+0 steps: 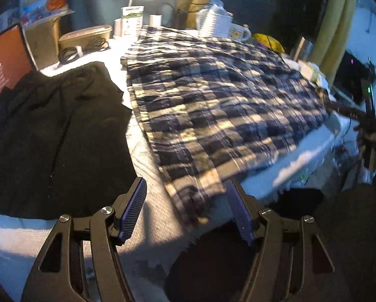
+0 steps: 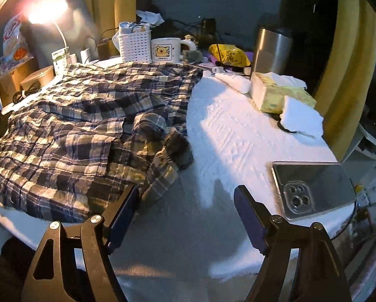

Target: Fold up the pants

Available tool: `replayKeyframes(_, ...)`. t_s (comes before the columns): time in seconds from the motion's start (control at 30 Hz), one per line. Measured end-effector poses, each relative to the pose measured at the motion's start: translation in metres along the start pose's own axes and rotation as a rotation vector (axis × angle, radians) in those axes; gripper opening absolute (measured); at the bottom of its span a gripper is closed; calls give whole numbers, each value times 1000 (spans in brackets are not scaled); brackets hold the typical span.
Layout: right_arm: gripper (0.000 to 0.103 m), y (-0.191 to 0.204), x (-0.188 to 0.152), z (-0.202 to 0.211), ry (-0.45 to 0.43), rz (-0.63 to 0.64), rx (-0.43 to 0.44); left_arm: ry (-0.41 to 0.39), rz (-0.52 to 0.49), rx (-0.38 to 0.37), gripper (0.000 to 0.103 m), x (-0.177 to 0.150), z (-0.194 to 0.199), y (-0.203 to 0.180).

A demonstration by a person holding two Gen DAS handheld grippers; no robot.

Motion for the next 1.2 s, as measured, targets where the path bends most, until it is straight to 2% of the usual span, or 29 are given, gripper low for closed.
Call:
replayKeyframes(0.13, 79, -5, -4, 8, -11, -13, -10, -1, -76, 41, 66, -6, -1, -5)
replayKeyframes(0.2, 79, -6, -5, 9, -13, -18, -10, -9, -112, 95, 66, -7, -6, -4)
replayKeyframes(0.23, 79, -6, -6, 9, -12, -20, -9, -11, -140, 148, 68, -7, -10, -3)
replayKeyframes(0.3, 79, -6, -8, 8, -10, -19, -9, -40, -179, 172, 68, -6, -10, -4)
replayKeyframes(0.37, 79, -6, -11, 8, -8, -17, -11, -56, -197, 206, 68, -3, -10, -2)
replayKeyframes(0.47, 79, -10, -14, 5, -2, -22, -23, -102, -210, 303, 68, 5, -10, 9)
replayKeyframes(0.53, 79, -15, -17, 3, 6, -25, -45, -124, -207, 335, 68, 11, -11, 13)
replayKeyframes(0.63, 79, -21, -21, 1, 20, -21, -68, -149, -240, 312, 68, 14, -11, 5)
replayKeyframes(0.77, 79, -22, -22, 3, 18, 17, -101, -210, -323, 230, 68, 11, -7, -22)
replayKeyframes(0.9, 79, -15, -22, 1, 21, 75, -114, -173, -326, 250, 68, 10, -24, -20)
replayKeyframes(0.93, 79, -10, -22, 0, 22, 108, -118, -184, -311, 230, 64, 11, -23, -20)
replayKeyframes(1.0, 79, 2, -18, -2, 14, 194, -140, -174, -280, 222, 44, 14, -24, -15)
replayKeyframes(1.03, 79, 7, -14, -3, 5, 230, -149, -164, -272, 214, 29, 13, -25, -15)
replayKeyframes(1.1, 79, 17, -6, -3, -24, 298, -161, -153, -260, 186, 18, 11, -26, -17)
replayKeyframes(1.13, 79, 22, 0, -3, -45, 330, -162, -152, -260, 177, 7, 11, -26, -18)
replayKeyframes(1.2, 79, 30, 9, -6, -72, 365, -154, -164, -251, 167, 6, 11, -23, -20)
Point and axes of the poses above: each gripper's, at about its wrist camera, not at the fingertips, and z roughly against the way its jaws point, y to its left, x to its top, the point moved 7 cm from there along -z, roughly the way its jaws point, and after that the axes turned 12 degrees about z, right-handed, at the moved point
